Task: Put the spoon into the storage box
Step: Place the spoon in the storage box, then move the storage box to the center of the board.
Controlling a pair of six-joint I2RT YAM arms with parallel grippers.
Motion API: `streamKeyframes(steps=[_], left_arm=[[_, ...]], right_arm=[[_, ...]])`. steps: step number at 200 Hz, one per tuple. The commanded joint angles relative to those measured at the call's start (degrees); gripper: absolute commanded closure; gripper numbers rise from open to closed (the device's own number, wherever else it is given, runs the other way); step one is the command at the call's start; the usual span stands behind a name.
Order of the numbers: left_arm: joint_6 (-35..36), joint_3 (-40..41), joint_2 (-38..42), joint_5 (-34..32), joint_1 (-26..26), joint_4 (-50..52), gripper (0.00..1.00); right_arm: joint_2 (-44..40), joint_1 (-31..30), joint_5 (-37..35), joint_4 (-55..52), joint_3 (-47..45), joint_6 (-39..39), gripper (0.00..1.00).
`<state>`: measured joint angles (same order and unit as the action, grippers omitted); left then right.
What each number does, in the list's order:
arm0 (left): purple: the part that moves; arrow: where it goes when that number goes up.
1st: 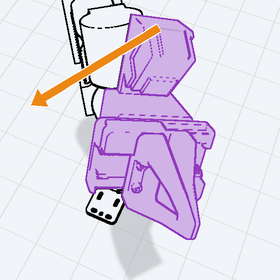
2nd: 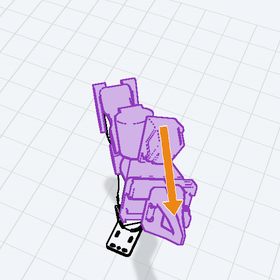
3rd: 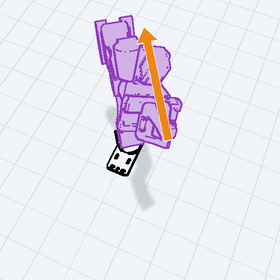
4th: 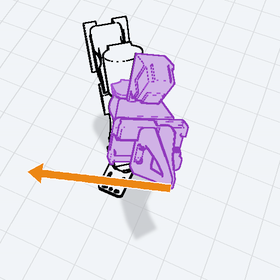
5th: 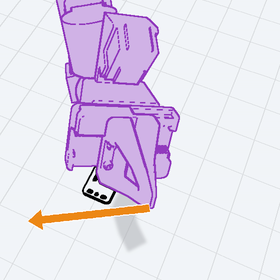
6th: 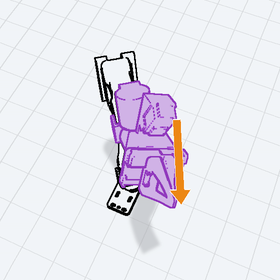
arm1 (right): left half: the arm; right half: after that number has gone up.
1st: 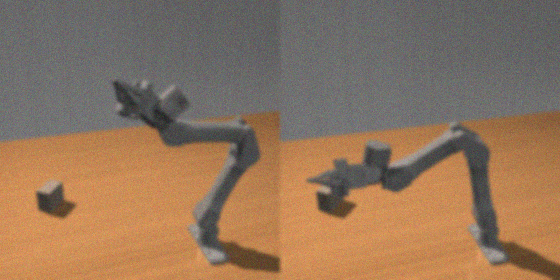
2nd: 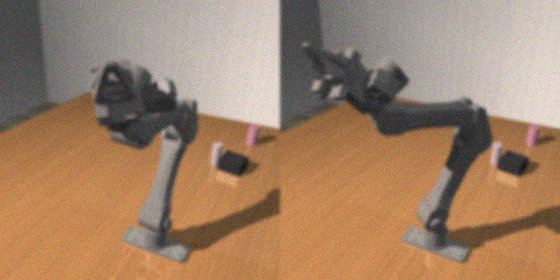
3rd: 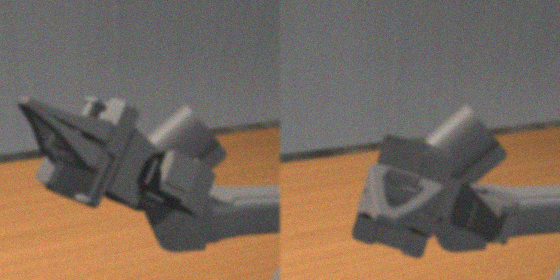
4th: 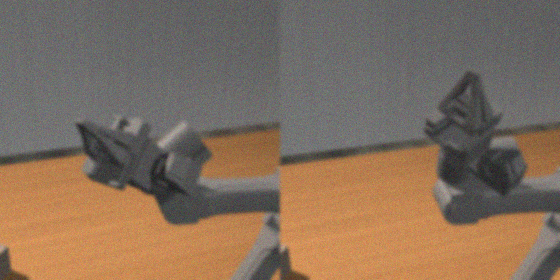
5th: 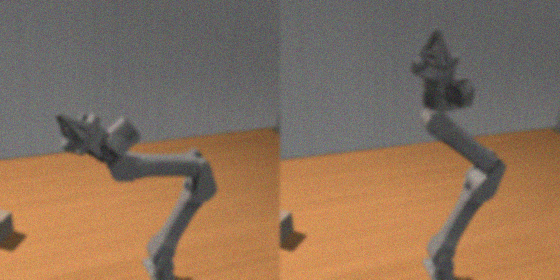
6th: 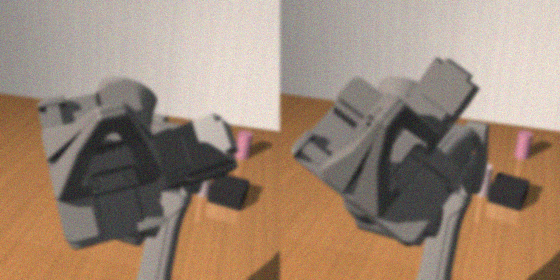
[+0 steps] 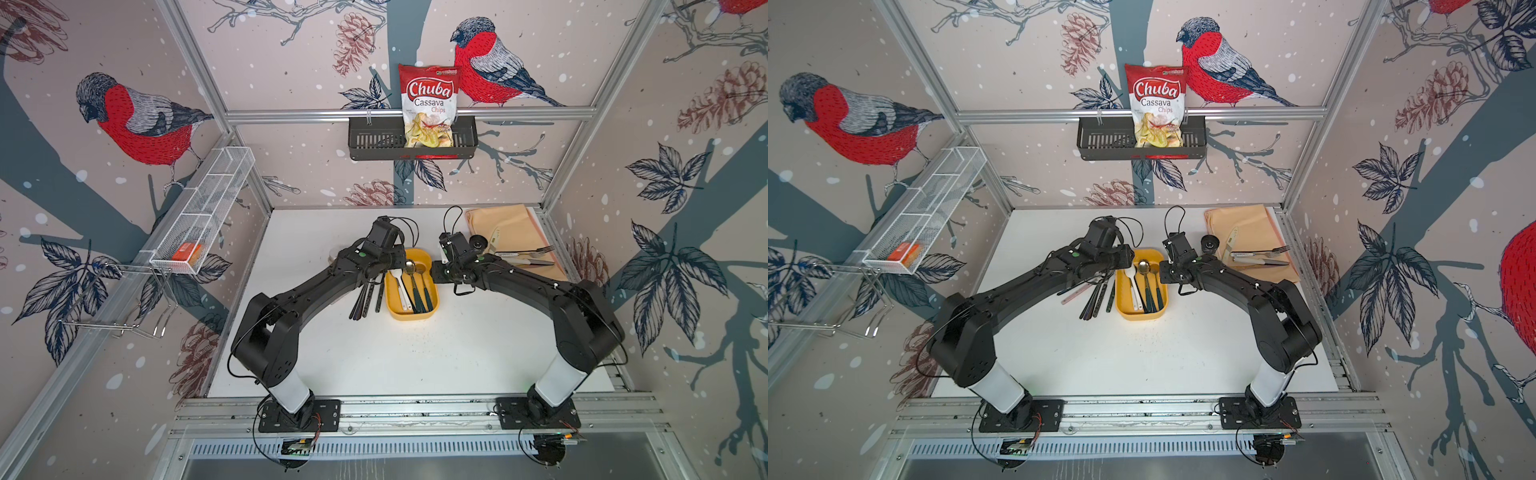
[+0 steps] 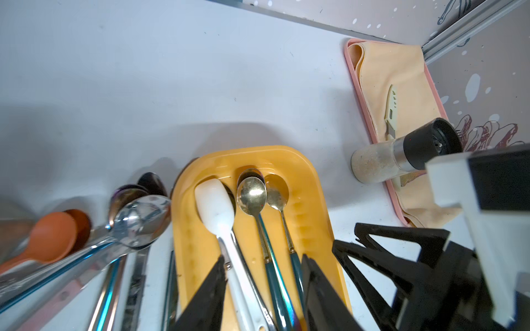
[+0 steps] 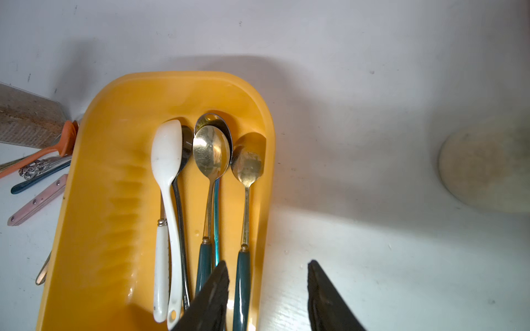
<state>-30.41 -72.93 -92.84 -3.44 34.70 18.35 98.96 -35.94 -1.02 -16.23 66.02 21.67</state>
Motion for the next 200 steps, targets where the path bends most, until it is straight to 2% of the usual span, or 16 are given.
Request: streamKeyframes(steps=[1,45,80,200], left_arm=[[6.98,1.59,2.82,-4.99,-1.12,5.63,0.52],[13.77,6.62,7.54,-2.55,-5.58,10.74,0.52],[17.0,10.76,9.25,-2.72,-6.58,12.41,0.52],[14.47,12.68,3.41,4.26,-6.29,6.41,0.53]], right_arm=[[1.34,-0.18,0.71,1.77,1.09,-1.16,0.53],[4.92,-0.27,-2.45,-0.88,2.48,-0.59,0.54],[5.76,-0.08,-4.41,-1.56,2.1,0.19,0.56],[2.92,1.14,-8.03,-3.35,-1.83,4.51,0.63]])
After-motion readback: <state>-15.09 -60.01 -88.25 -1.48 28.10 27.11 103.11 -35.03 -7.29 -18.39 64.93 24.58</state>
